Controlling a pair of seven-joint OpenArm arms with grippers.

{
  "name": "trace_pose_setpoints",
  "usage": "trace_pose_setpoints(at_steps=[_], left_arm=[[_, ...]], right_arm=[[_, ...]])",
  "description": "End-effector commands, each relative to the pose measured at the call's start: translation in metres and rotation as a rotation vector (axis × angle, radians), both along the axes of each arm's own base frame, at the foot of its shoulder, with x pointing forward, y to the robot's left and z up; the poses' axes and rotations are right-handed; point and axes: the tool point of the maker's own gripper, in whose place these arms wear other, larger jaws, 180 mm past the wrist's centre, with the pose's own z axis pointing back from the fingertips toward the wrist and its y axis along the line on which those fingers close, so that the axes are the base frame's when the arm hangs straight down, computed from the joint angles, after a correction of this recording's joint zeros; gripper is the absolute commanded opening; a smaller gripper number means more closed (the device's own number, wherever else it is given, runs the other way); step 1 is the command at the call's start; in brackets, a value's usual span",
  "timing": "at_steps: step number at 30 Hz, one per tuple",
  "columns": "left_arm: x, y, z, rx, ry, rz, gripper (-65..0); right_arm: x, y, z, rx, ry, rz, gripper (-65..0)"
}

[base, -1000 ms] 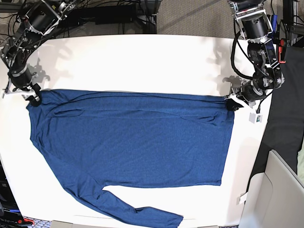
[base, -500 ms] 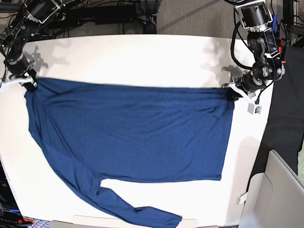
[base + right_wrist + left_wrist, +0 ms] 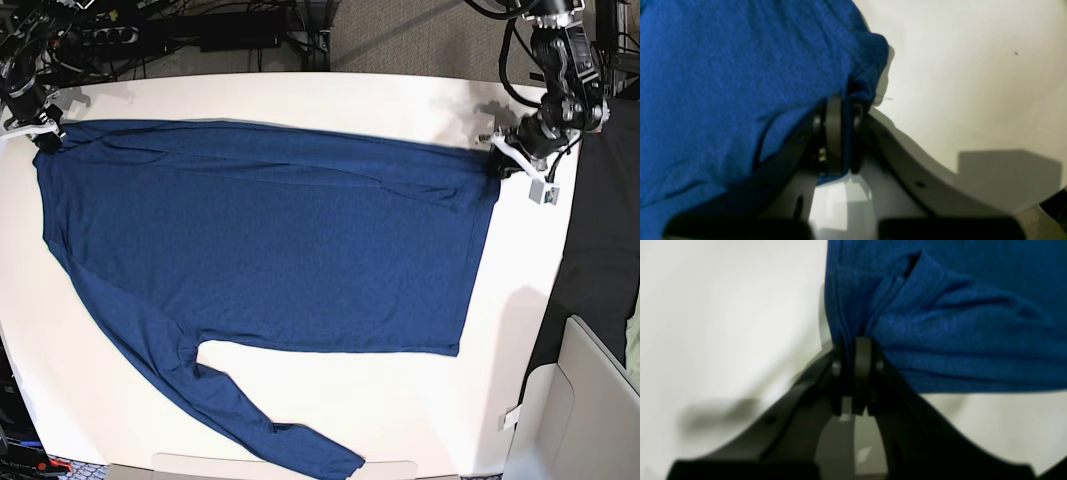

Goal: Fold the T-shirt properly
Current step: 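Drag the shirt with both grippers to straighten it on the table, then move both grippers to the shirt's side edges and grasp them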

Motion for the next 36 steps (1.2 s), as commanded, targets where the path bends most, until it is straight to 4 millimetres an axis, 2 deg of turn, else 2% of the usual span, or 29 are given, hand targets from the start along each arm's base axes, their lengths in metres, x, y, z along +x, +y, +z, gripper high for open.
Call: trace_pose_setpoints(at_steps=[1,7,11,17,22,25,28,36], left_arm=[[-0.031,0.011,-0.014,0.077,0.135,-0.018,-64.7],[-0.055,0.007,-0.010,0.102,0.152,-0.050,-64.7],[-0.059,0.001,-0.005,0.109,0.143,-0.065,-64.6],[-0.051,-0.003,0.010,0.133,0.122,-0.091,-64.4],[-0.032,-0.005,0.027,0.156,0.100,-0.113,-57.5],[-0.027,-0.007,0.037,0.171,0.072,-0.123,-52.9],[-0.023,-0.010,0.045,0.182,0.048,-0.133,-50.1],[-0.016,-0.012,0.063,0.210,-0.003,-0.150,-49.5]], right_arm=[[-0.008,-0.009,0.002,-0.031,0.031,-0.002,-64.6],[-0.022,-0.006,0.009,-0.078,0.055,0.024,-64.6],[-0.028,-0.008,0.014,-0.099,0.063,0.029,-64.6],[-0.028,-0.007,0.014,-0.098,0.056,0.025,-63.2],[-0.037,-0.010,0.012,-0.069,0.033,-0.053,-48.8],[-0.039,-0.012,0.012,-0.069,0.028,-0.070,-43.5],[-0.040,-0.015,0.015,-0.075,0.022,-0.077,-43.5],[-0.045,-0.038,0.049,-0.158,-0.041,-0.142,-43.3]])
